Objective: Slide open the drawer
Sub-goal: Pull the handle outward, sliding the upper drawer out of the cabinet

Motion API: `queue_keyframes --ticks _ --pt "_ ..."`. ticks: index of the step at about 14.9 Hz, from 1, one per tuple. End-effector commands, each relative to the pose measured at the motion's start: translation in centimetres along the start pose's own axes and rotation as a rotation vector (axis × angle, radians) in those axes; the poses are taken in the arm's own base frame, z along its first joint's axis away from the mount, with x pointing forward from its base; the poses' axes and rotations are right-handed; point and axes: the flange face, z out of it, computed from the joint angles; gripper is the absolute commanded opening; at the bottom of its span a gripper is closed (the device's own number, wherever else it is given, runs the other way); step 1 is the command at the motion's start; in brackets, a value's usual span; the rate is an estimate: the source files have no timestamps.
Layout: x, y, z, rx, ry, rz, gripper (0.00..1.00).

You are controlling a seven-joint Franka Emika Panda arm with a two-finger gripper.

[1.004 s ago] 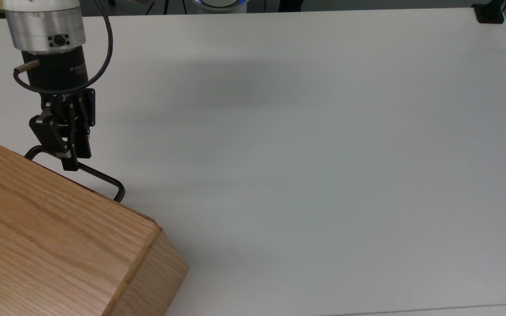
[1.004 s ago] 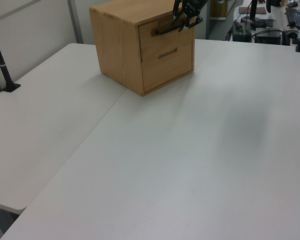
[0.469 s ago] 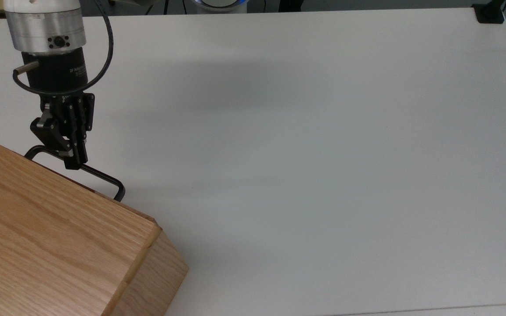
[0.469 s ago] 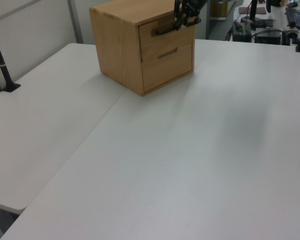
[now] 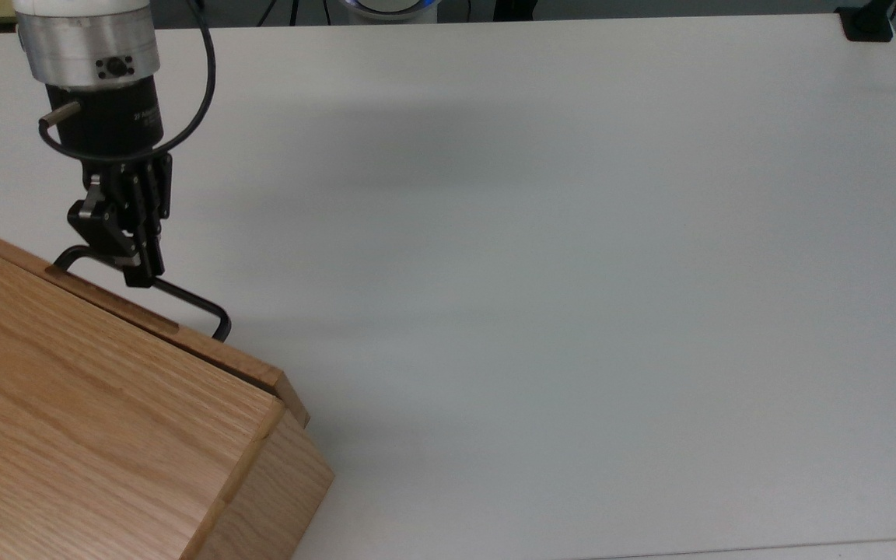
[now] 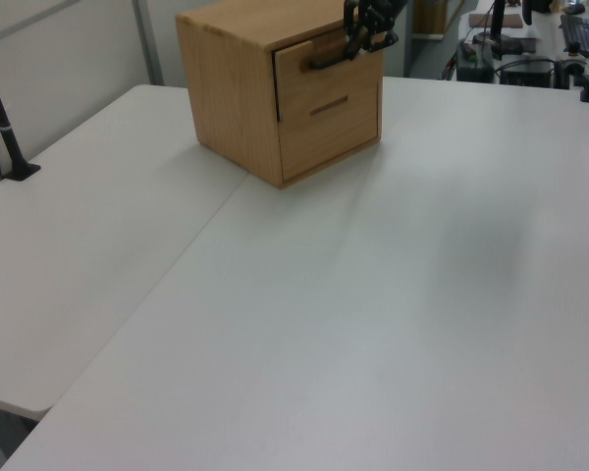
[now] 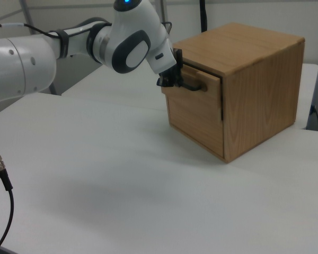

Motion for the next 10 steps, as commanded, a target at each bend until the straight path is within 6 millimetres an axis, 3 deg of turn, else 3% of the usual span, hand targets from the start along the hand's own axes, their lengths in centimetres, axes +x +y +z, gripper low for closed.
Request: queue_keyframes --ticks 1,10 --pt "-1.9 1.4 -2.0 -0.090 -0.044 -0.129 0.00" --pt "-3.8 4.5 -5.6 -0.258 -0.143 -0.275 0.00"
